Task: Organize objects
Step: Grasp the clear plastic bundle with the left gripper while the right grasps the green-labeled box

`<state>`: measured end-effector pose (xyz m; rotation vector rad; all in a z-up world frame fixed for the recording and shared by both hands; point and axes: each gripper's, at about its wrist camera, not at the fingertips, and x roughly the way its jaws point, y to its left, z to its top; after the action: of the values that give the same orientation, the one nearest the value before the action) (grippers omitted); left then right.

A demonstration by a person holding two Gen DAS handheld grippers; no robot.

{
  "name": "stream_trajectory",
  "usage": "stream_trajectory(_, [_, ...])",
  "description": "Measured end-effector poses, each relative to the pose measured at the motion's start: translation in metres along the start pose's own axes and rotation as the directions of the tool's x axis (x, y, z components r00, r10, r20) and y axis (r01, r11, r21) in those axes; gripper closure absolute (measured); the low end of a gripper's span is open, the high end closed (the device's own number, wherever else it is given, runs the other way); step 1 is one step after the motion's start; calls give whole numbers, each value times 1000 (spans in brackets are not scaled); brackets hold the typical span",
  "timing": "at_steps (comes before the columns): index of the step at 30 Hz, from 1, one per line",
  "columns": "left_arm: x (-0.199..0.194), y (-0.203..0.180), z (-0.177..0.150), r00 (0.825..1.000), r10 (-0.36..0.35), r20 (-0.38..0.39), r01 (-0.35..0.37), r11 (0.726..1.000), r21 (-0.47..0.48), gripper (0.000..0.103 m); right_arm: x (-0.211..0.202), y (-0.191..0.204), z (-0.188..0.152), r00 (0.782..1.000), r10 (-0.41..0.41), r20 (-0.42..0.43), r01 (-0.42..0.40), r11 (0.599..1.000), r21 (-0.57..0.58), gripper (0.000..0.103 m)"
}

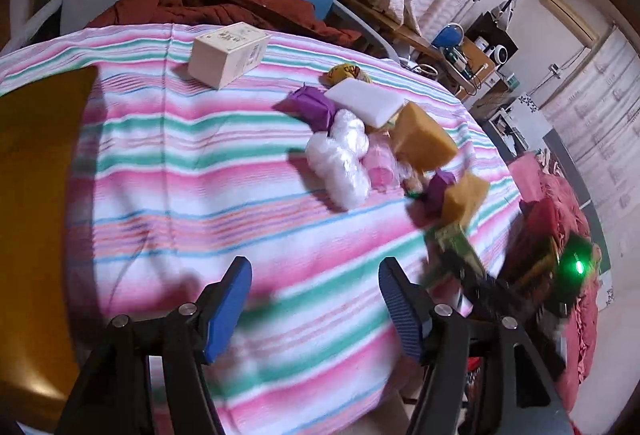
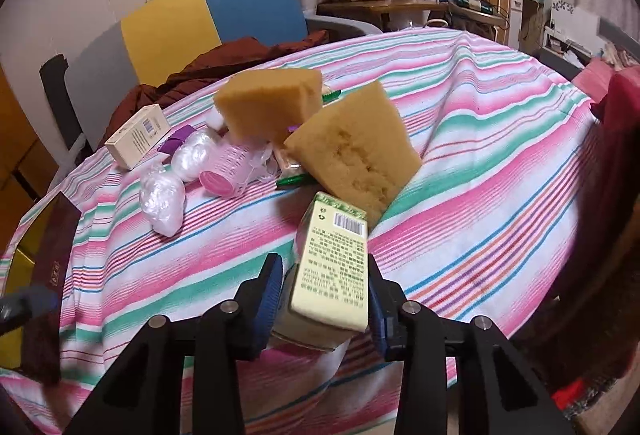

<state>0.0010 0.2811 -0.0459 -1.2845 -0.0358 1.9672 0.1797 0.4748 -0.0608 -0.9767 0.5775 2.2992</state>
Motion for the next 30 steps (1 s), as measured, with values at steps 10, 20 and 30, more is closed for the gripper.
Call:
stream_trajectory(10, [71, -27, 40, 999, 38, -29, -38, 999, 2, 34, -14, 0, 3, 996, -26, 89, 30, 998, -51, 44])
stream_trajectory(20, [104, -36, 46, 989, 147, 0, -146, 986, 83, 36, 8, 6, -5, 998, 64, -8, -64, 996, -55, 55])
stream_trajectory(30, [95, -15, 40, 992, 105, 64, -112, 985, 129, 68, 3, 20, -6, 992, 127, -20, -128, 987, -93, 73])
